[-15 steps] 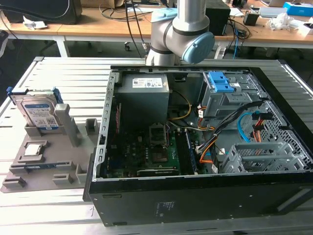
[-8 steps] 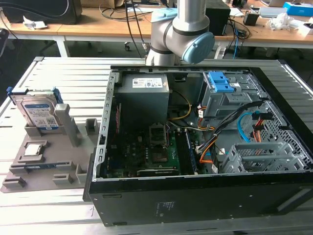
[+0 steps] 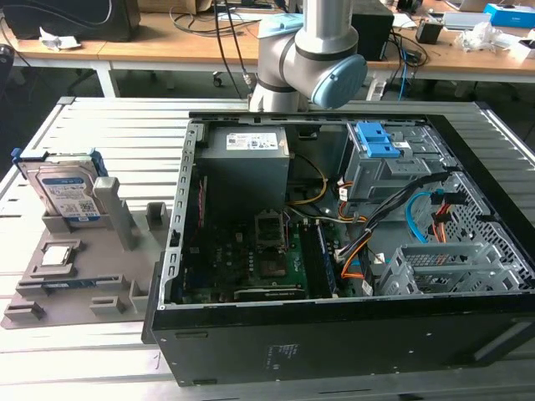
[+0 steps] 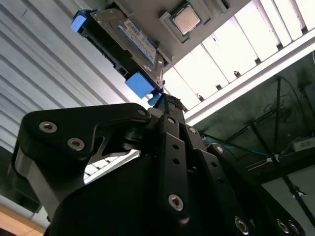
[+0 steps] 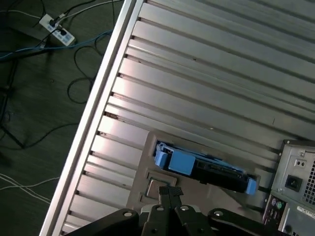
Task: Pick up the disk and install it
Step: 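Pick up the disk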
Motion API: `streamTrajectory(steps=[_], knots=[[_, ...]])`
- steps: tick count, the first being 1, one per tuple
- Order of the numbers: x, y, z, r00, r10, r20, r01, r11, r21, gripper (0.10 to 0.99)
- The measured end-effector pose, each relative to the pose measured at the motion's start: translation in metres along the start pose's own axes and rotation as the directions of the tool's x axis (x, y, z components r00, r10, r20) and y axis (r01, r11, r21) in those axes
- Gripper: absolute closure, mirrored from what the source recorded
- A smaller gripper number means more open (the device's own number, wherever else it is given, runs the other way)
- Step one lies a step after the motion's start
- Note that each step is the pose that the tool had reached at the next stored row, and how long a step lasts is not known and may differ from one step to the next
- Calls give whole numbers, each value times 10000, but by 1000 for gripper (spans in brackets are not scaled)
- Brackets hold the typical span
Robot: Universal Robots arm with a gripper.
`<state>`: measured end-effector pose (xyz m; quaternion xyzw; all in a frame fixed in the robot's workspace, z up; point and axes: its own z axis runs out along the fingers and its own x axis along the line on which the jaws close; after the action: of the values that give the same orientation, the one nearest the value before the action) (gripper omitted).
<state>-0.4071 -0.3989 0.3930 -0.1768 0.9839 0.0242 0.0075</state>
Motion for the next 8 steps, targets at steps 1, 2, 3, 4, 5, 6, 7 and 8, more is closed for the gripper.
streamTrajectory(steps=[1,2,3,4,5,6,7,8], knots=[[0,0,0,9998,-218,-10,218,9998,-5,980],[0,0,0,9991,-417,-18,417,9991,-10,980],[0,0,0,9979,-641,-28,641,9979,-16,980],[0,0,0,9970,-768,-34,768,9970,-19,980],[0,0,0,9961,-886,-39,886,9961,-22,980],[0,0,0,9933,-1155,-50,1155,9933,-30,980],[0,0,0,9914,-1310,-57,1310,9914,-34,980],[0,0,0,9898,-1420,-62,1420,9899,-38,980]])
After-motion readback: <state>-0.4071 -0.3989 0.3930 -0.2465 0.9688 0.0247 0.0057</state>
